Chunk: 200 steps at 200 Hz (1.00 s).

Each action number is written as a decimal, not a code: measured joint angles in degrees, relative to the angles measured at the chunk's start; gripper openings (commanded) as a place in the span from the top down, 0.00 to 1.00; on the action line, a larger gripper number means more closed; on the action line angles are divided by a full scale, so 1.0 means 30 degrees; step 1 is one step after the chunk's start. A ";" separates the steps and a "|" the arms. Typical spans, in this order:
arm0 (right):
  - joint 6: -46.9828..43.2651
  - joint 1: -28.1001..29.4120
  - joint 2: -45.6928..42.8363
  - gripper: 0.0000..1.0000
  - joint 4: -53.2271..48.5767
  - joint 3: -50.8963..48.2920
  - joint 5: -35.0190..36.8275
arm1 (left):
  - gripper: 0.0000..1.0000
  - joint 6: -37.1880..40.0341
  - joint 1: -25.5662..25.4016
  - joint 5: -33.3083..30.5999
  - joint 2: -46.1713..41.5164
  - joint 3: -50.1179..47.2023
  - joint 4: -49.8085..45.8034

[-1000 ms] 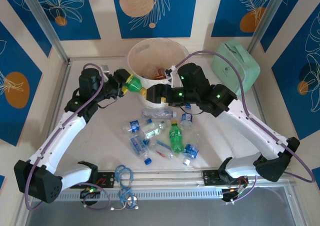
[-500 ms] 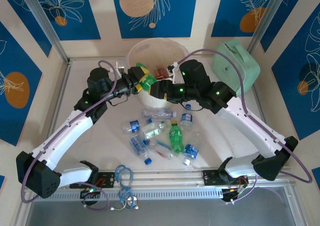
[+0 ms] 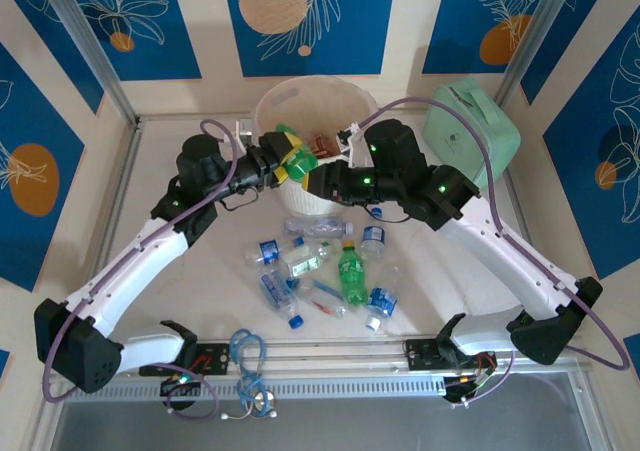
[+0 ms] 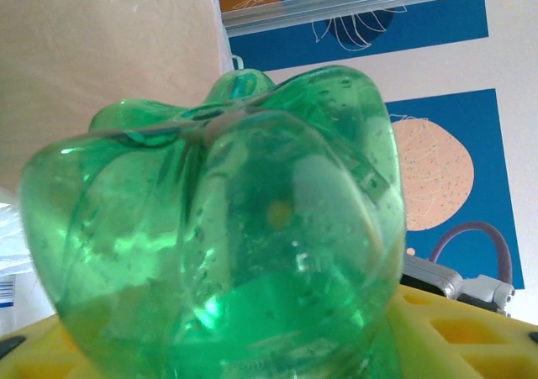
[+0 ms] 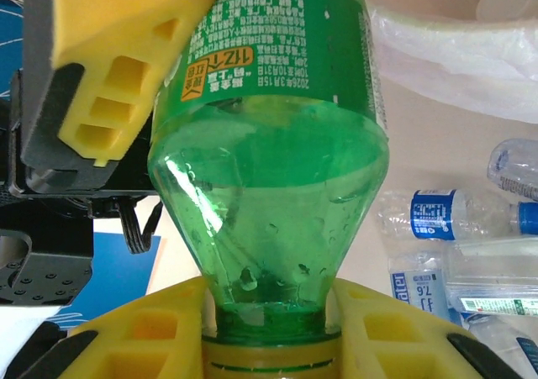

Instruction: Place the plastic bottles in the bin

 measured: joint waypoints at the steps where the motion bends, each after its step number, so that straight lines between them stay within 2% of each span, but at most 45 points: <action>1: 0.0000 0.0000 0.0000 0.79 0.0000 0.0000 -0.0007 | 0.23 -0.0007 0.0000 -0.0007 0.0007 0.0007 -0.0007; 6: 0.0000 0.0000 0.0000 0.80 0.0000 0.0007 0.0007 | 0.15 0.0168 0.0000 -0.0007 0.0007 0.0029 -0.0029; 9: -0.0007 0.0000 0.0000 0.80 0.0000 0.0007 0.0007 | 0.03 0.0073 0.0000 -0.0007 0.0007 0.0044 -0.0058; 14: -0.0007 -0.0015 0.0000 0.80 -0.0022 0.0007 0.0058 | 0.00 0.0270 -0.0015 -0.0029 0.0007 0.0073 -0.0095; 43: -0.0248 -0.0087 0.0015 0.80 -0.0554 0.0299 0.0423 | 0.00 0.1581 -0.0051 -0.0248 -0.0015 0.0838 -0.1508; 62: -0.0641 -0.0306 0.0226 0.80 -0.1239 0.1326 0.0794 | 0.00 0.3424 -0.0095 -0.1217 -0.0248 0.1960 -0.3978; 115: -0.2098 -0.1887 0.1552 0.81 -0.2412 0.4670 0.1880 | 0.00 0.8043 -0.0102 -0.7832 -0.3541 0.3752 -1.1963; 160: -0.3257 -0.2922 0.4299 0.82 -0.3665 0.7541 0.2572 | 0.03 0.9500 -0.0102 -1.1001 -0.5319 0.1851 -1.5562; 200: -0.4051 -0.3198 0.7002 0.82 -0.5064 1.0477 0.3359 | 0.10 0.9457 -0.0102 -1.1300 -0.5042 0.0007 -1.6808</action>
